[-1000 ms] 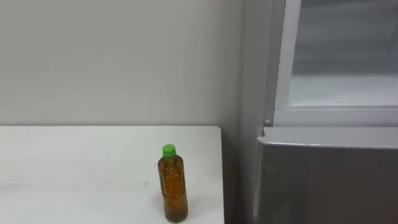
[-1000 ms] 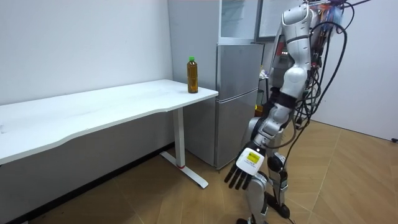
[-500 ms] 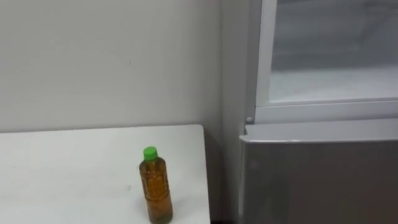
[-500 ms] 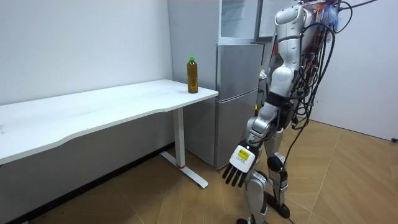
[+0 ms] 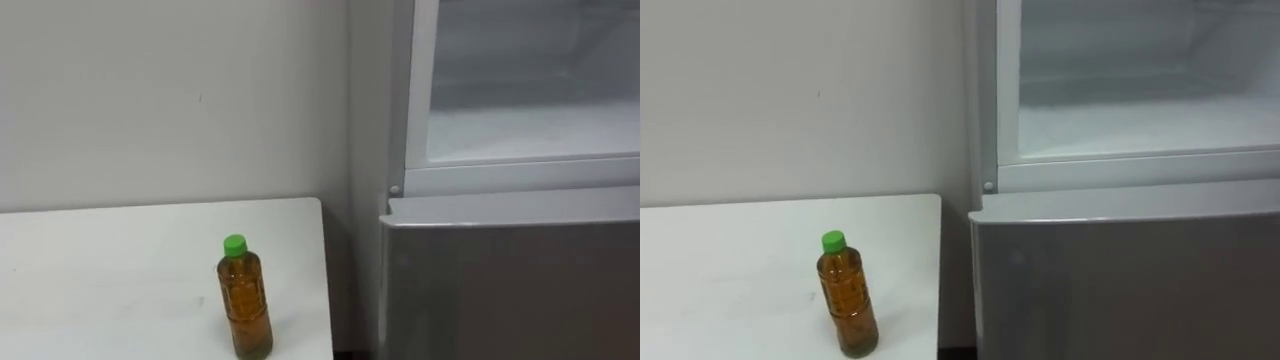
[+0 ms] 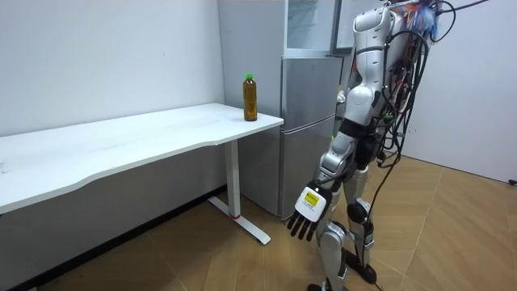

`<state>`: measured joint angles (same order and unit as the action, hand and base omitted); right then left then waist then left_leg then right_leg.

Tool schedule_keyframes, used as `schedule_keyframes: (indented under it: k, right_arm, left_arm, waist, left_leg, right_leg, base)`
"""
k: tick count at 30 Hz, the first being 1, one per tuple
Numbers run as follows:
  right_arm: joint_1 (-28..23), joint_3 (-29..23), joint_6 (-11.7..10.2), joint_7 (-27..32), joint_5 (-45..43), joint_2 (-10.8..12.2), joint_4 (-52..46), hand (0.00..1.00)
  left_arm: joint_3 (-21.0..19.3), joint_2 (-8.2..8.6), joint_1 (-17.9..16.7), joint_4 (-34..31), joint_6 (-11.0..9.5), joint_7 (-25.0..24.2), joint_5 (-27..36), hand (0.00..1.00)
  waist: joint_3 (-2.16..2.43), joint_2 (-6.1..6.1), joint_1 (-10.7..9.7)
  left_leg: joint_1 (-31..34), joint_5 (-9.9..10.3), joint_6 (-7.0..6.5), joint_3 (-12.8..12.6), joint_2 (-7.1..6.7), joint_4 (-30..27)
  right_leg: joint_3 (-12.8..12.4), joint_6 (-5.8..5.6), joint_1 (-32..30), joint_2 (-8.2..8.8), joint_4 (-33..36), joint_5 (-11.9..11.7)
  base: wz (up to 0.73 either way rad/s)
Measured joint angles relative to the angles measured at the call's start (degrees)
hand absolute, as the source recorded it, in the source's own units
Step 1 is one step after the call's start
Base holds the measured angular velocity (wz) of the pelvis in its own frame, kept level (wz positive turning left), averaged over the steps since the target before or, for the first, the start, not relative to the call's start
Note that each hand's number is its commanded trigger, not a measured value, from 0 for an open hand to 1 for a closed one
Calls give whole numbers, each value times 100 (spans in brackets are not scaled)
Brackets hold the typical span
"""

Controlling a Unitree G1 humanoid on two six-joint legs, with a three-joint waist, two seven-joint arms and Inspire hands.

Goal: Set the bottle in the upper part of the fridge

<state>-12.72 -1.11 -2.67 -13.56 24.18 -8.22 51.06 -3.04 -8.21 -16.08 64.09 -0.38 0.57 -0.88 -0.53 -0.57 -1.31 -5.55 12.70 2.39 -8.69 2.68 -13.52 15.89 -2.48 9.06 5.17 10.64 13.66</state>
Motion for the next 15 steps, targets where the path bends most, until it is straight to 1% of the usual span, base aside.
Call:
schedule_keyframes:
  k: [2, 4, 6, 8, 9, 13, 15]
  right_arm:
    - [4, 45, -50, -61, -4, -19, -293, 0]
    - [6, 131, -55, -153, -10, -28, -561, 0]
    - [4, 300, -54, -297, -24, -37, -992, 0]
    - [-40, 403, -38, -398, -14, -52, -1439, 0]
    - [-82, 486, -33, -465, -12, -65, -1787, 0]
    - [-101, 652, 5, -682, -19, -99, -2741, 0]
    - [-77, 668, 3, -820, -27, -95, -3116, 0]
  left_arm:
    - [-9, -3, 5, 1, -5, -47, -19, 0]
    - [-21, -16, 14, 0, -13, -117, -103, 0]
    - [-20, -40, 74, -4, -13, -156, -147, 0]
    - [-20, -46, 124, -9, -13, -209, -222, 0]
    - [-12, -59, 127, -37, -12, -240, -243, 0]
    - [0, -118, 147, -42, -2, -347, -257, 0]
    - [-6, -140, 151, -42, -2, -380, -259, 0]
  waist:
    - [-1, -6, 25]
    - [3, 11, 44]
    - [27, 50, 89]
    - [21, 34, 171]
    - [3, 49, 178]
    - [15, 56, 183]
    - [26, 93, 210]
  left_leg:
    - [3, 21, -14, 2, 1, 2]
    - [13, 28, -20, -1, 2, 2]
    - [115, 36, -27, -23, 8, -38]
    - [219, 47, -40, -39, 21, -131]
    - [238, 48, -40, -57, 28, -153]
    - [272, 73, -27, -57, 56, -186]
    - [252, 75, -28, -57, 55, -188]
  right_leg:
    - [-1, -5, -3, -1, 8, 3]
    - [0, -6, -24, -1, 14, 2]
    - [-5, -7, -126, 0, 58, -2]
    - [-13, -4, -218, 4, 132, -13]
    - [-14, 1, -223, 1, 126, -22]
    - [2, 4, -225, -29, 113, -23]
    - [-2, 6, -206, -28, 113, -24]
  base:
    - [2]
    - [0]
    - [0]
    - [-4]
    - [0]
    - [1]
    - [0]
